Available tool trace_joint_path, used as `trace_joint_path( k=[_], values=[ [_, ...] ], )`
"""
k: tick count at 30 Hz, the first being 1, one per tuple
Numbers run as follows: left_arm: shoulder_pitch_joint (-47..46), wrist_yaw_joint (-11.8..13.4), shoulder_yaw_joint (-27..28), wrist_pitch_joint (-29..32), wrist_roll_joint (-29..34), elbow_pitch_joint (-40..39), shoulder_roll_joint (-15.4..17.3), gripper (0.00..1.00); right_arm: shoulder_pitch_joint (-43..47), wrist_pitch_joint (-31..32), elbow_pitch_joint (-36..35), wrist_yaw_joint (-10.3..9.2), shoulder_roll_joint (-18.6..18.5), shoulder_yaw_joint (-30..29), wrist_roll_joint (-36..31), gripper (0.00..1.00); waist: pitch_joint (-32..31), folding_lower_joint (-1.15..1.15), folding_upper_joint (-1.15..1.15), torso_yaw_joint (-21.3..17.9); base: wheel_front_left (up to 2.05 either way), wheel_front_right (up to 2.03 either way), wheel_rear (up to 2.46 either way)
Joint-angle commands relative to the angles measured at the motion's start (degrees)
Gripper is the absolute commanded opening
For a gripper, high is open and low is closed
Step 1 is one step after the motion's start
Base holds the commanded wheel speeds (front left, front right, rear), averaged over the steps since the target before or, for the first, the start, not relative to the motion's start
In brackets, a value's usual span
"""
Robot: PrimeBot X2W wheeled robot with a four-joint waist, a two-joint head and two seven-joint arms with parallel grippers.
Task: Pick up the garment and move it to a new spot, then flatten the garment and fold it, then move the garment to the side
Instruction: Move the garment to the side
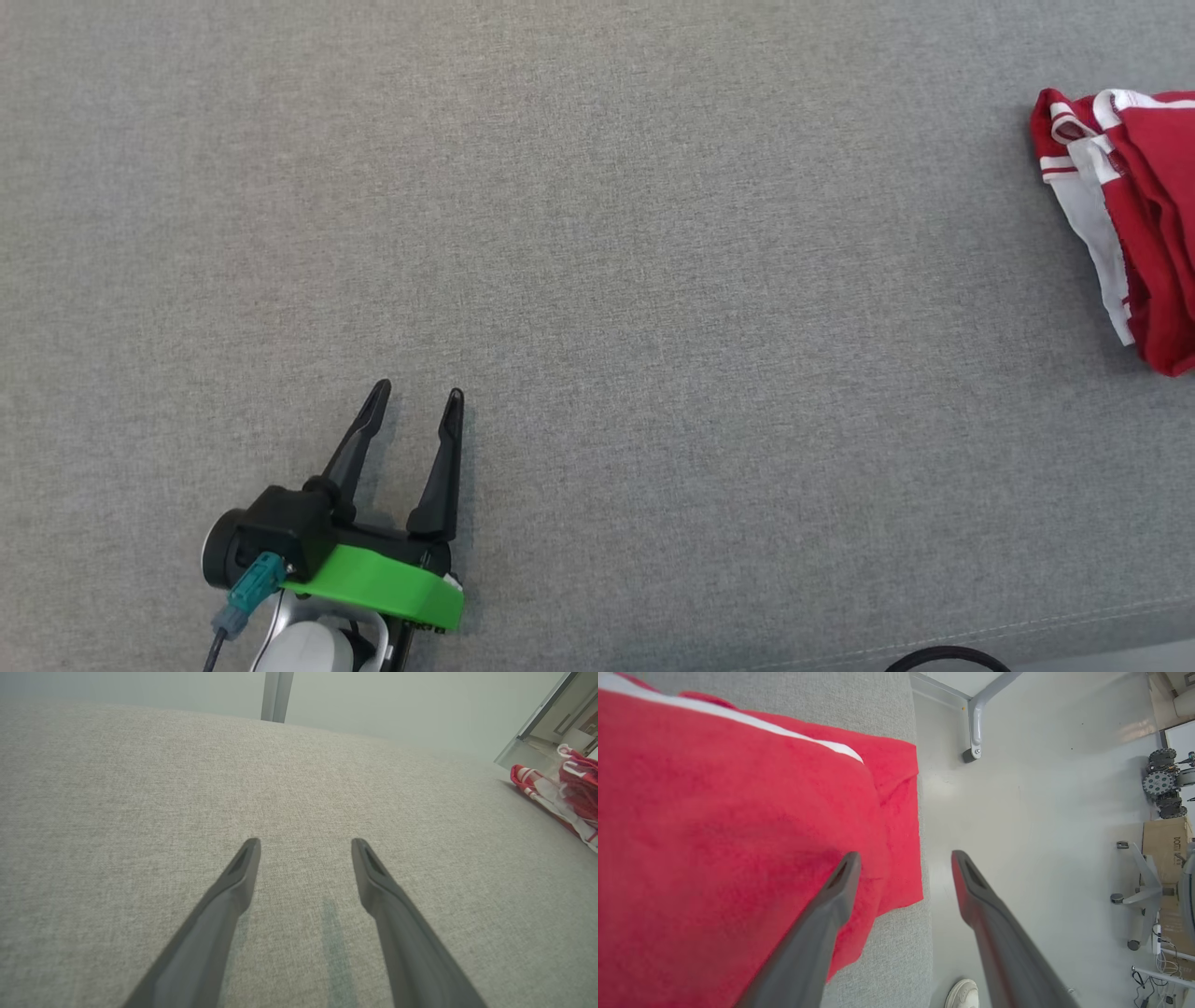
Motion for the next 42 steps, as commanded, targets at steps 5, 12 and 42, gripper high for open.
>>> trace_joint_path(
  k=[5, 12, 42],
  values=[
    [0.27, 0.03, 0.87, -0.14, -0.29, -0.14, 0.2, 1.0, -0.91, -11.28, 0.9, -0.11, 3.05, -3.32, 1.96, 1.0, -1.92, 0.0, 0.0, -0.43, 0.0, 0.0, 0.0],
    [3.6, 0.05, 4.55, -0.13, -0.19, -0.05, -0.73, 1.0, 3.66, -32.03, -5.73, -0.11, 10.34, -7.63, 4.67, 1.0, -8.23, 0.0, 0.0, 0.19, 0.0, 0.0, 0.0],
    [11.24, 0.46, 9.29, -0.13, 6.47, 3.9, -2.0, 1.0, 46.6, -48.52, -21.82, -0.11, 42.09, -20.34, -18.47, 1.0, -21.74, 0.0, 0.0, 7.22, 0.0, 0.0, 0.0]
  ],
)
